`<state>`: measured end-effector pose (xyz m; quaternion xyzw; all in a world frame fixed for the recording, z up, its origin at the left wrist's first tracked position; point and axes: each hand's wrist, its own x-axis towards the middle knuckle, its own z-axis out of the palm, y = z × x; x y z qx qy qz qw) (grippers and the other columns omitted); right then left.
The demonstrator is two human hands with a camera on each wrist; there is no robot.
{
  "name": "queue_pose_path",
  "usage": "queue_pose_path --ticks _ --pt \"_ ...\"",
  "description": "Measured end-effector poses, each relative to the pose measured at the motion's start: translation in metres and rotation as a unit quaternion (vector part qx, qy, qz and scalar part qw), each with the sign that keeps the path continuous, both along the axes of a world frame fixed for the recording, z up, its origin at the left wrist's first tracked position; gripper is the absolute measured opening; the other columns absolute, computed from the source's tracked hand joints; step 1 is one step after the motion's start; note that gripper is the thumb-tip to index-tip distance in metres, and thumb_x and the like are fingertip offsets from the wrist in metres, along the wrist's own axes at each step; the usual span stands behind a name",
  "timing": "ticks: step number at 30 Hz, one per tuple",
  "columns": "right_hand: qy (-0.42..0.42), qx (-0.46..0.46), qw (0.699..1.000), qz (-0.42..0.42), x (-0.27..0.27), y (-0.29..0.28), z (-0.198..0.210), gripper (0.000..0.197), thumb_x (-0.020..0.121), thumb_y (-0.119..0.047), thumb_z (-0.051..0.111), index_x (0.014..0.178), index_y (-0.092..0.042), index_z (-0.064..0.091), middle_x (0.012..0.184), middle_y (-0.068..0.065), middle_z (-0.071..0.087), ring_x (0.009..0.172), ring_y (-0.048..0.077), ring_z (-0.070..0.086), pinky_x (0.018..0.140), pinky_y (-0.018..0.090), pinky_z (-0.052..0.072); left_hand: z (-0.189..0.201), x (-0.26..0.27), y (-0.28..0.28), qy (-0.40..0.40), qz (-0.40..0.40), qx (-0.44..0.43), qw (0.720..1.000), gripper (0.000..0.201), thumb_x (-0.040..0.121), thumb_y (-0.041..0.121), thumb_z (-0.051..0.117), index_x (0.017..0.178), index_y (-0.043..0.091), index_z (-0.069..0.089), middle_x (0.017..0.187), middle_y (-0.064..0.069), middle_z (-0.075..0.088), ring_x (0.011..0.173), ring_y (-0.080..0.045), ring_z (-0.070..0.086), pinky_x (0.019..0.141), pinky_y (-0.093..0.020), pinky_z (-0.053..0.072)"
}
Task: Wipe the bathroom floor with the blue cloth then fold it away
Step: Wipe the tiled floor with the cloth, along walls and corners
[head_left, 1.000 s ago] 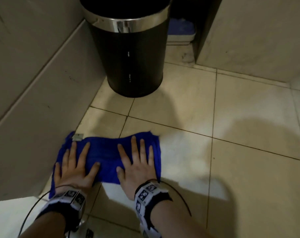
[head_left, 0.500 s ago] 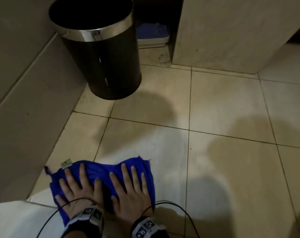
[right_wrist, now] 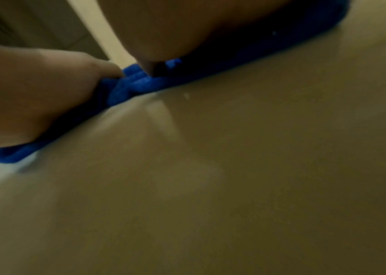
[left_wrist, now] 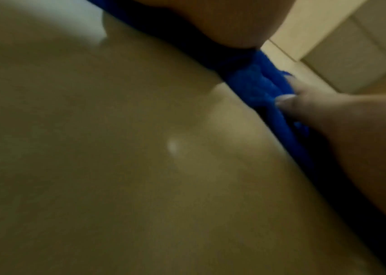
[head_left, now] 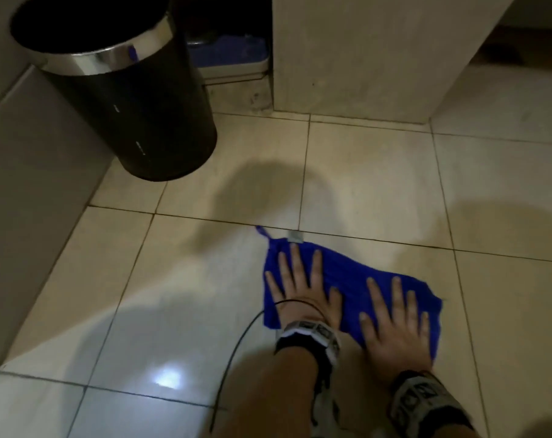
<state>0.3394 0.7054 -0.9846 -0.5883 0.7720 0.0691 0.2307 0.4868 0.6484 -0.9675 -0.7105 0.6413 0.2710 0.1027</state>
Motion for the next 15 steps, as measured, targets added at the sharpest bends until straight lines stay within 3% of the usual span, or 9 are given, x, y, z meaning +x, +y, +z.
queue_pose_path --ticks 3,6,10,13,15 --pt "0.027 0.047 0.996 -0.069 -0.059 0.010 0.012 0.058 0.083 -0.068 -0.017 0.134 -0.051 -0.039 0.150 -0.008 -0.041 0.148 0.023 -0.019 0.121 0.049 -0.005 0.001 -0.062 0.010 0.037 -0.093 0.014 0.995 0.073 0.096 0.059 0.013 0.145 0.029 -0.034 0.142 -0.012 -0.052 0.136 -0.040 -0.038 0.108 -0.064 -0.021" --pt "0.026 0.070 0.992 -0.098 -0.079 0.014 0.017 0.055 0.085 -0.067 -0.014 0.125 -0.050 -0.048 0.151 -0.005 -0.042 0.147 0.023 -0.022 0.121 0.048 -0.005 -0.003 -0.081 0.015 0.056 -0.122 0.004 0.991 0.075 0.095 0.058 0.017 0.145 0.031 -0.032 0.142 -0.008 -0.053 0.135 -0.038 -0.041 0.105 -0.060 -0.029" --pt "0.041 0.053 0.987 -0.144 -0.047 0.005 0.017 0.062 0.097 -0.055 0.009 0.131 -0.046 -0.043 0.158 0.001 -0.032 0.149 0.029 -0.014 0.121 0.050 -0.001 -0.005 -0.071 0.008 0.055 -0.139 -0.018 0.989 0.069 0.097 0.055 0.015 0.148 0.033 -0.026 0.149 -0.005 -0.045 0.137 -0.031 -0.039 0.107 -0.057 -0.028" --pt "0.049 0.046 0.984 -0.167 -0.016 -0.013 0.017 0.062 0.097 -0.054 0.011 0.143 -0.043 -0.031 0.159 0.002 -0.029 0.149 0.030 -0.013 0.119 0.051 -0.003 -0.004 -0.050 -0.013 0.064 -0.152 -0.024 0.986 0.061 0.093 0.055 -0.008 0.149 0.035 -0.020 0.153 0.001 -0.038 0.140 -0.024 -0.034 0.113 -0.054 -0.020" --pt "0.049 0.053 0.987 -0.142 0.004 -0.029 0.017 0.062 0.097 -0.054 0.009 0.144 -0.043 -0.030 0.158 0.002 -0.032 0.148 0.030 -0.016 0.118 0.051 -0.006 -0.004 -0.026 -0.033 0.055 -0.144 -0.031 0.988 0.059 0.096 0.055 -0.002 0.151 0.036 -0.016 0.156 0.004 -0.033 0.145 -0.023 -0.027 0.114 -0.051 -0.021"
